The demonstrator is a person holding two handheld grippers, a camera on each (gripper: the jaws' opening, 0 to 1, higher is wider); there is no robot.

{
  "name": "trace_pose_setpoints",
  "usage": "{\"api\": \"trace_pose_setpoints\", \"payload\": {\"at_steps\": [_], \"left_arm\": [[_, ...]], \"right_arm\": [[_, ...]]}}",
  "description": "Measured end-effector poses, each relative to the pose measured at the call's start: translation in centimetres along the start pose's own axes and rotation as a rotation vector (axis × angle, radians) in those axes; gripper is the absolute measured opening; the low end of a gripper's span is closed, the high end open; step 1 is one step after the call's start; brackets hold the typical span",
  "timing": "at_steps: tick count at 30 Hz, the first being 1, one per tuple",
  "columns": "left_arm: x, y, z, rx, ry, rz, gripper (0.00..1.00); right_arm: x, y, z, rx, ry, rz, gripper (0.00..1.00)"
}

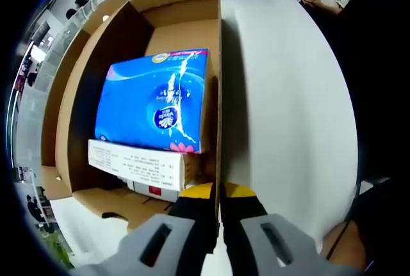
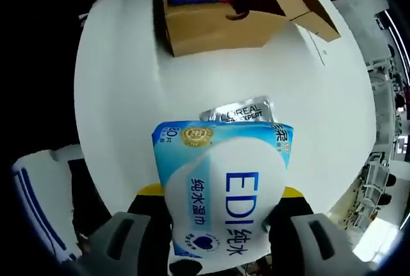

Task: Operate the shoe box by opening the lid, removing the specified soft item, and placing it in the target area until the item is outside and the box remains undamaged.

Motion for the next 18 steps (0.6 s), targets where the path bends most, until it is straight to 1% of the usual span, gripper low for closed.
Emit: {"api": "trace_pose_setpoints", "payload": {"at_steps": [2,7,9,10,15,16,18], "left_arm": [[0.0,0.0,0.0,0.001,0.001,0.0,0.03],[-0.1,0.0,0.0,0.003,0.003,-0.001,0.03],[-0.1,0.0,0.0,0.003,0.003,-0.002,0.03],[-0.1,0.0,-0.1,0.003,0.003,-0.002,0.03],[-0.1,0.0,-0.1,0.005,0.011,-0.003,0.03],[-0.1,0.0,-0.1,0.007,0.014,-0.004,0.03],[0.0,0.0,-0.1,0.007,0.015,-0.002,0.03]], "right_arm": [[0.4,-0.6,0.1,0.015,-0.003,0.042,0.6],[1.1,-1.9,-0.6,0.019,-0.003,0.058,0.6],[1.2,-2.0,-0.8,0.03,-0.007,0.079,0.6],[1.2,-2.2,-1.2,0.04,-0.008,0.104,0.6],[1.1,-2.7,-2.2,0.066,0.031,0.142,0.6],[1.0,-2.8,-2.3,0.07,0.033,0.162,0.6],[1.0,-3.0,-2.4,0.075,0.033,0.17,0.6]]}}
Point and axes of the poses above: the point that each gripper's makers call its tool centre point, and the gripper's own axes: z roughly backward along the fingers, y roughly to its left, x roughly out of its top, the point moved 7 cm from there along z, roughly backward along the fingers, and after that the axes turned 9 degrees about -y, right-handed, at the moved point
